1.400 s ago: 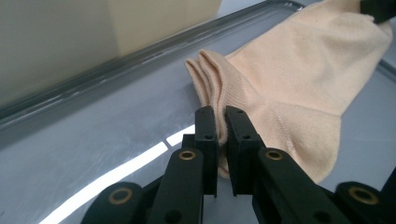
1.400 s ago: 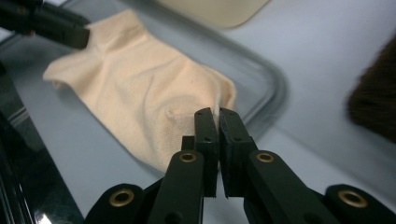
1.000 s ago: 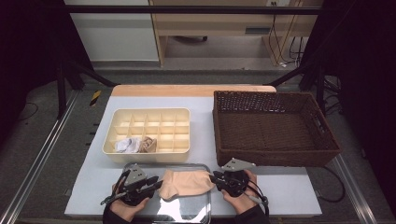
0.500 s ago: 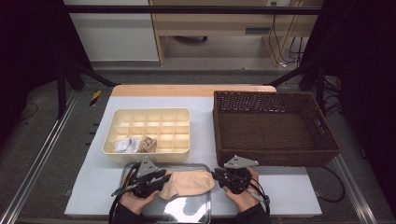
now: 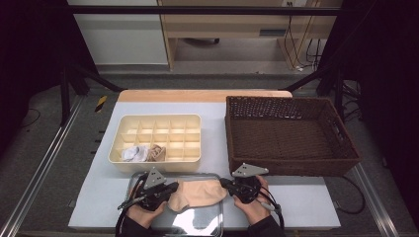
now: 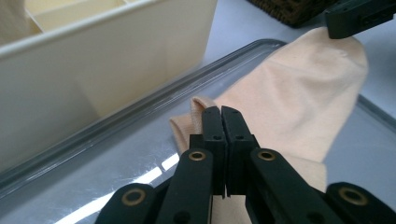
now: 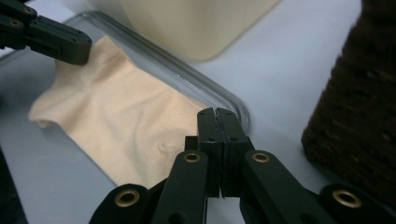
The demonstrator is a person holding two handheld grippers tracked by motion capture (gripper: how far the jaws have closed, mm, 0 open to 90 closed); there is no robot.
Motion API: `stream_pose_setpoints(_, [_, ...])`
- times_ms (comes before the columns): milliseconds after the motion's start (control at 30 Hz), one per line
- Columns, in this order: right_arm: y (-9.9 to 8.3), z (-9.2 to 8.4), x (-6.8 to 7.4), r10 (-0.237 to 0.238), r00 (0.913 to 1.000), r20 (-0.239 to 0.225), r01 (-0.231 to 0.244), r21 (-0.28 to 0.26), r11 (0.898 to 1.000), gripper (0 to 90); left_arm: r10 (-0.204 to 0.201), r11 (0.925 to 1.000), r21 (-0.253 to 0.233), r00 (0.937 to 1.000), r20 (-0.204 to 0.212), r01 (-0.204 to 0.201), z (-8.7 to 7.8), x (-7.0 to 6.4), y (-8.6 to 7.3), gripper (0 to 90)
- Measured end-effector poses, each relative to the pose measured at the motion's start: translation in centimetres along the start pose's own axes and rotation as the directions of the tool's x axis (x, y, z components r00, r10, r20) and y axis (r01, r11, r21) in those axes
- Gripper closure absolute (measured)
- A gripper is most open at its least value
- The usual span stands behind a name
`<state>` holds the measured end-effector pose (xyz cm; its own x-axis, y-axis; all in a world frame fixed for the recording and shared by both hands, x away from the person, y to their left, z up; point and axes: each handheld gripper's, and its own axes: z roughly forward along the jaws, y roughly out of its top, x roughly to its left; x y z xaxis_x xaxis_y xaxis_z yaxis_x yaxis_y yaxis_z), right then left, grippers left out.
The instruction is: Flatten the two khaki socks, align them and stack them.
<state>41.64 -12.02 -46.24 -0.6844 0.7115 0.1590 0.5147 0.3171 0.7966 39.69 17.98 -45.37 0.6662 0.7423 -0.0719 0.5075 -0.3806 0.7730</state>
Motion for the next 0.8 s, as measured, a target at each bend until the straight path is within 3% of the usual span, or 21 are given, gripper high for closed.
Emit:
stream_pose_setpoints(67, [0.4,-0.1,0.3,-0.004,0.9999,-0.014,0.004,-0.018,1.000,90.0,0.002,1.0000,-0.007,1.0000,0.000,-0.002,-0.4,0.0,-0.1,88.9])
stream_pose_setpoints(167, [0.5,0.5,0.5,-0.004,0.9997,-0.024,0.004,-0.006,1.000,90.0,-0.004,1.0000,0.004,0.9999,-0.010,0.004,-0.4,0.1,-0.6,88.8])
stream_pose_setpoints(367, [0.2,1.6,0.3,-0.021,0.9997,0.010,0.020,0.052,0.998,87.0,-0.021,0.9996,0.018,0.9997,-0.010,0.021,0.3,0.7,-1.2,86.4])
stream_pose_setpoints(533, [-0.1,0.2,0.5,0.016,0.9998,0.010,-0.016,0.019,1.000,72.9,-0.024,0.9996,-0.017,0.9994,-0.025,0.023,-0.4,0.9,-1.2,71.3])
stream_pose_setpoints(667, [-1.0,0.0,0.8,0.055,0.9985,-0.003,-0.055,0.014,0.998,64.9,-0.021,0.9998,-0.007,0.9994,-0.027,0.020,-0.8,1.1,-1.9,69.5])
stream_pose_setpoints(800, [-2.0,0.6,0.9,0.081,0.9967,0.006,-0.081,0.041,0.996,63.8,-0.010,0.9997,0.021,0.9997,-0.024,0.010,-0.6,0.9,-2.6,71.3])
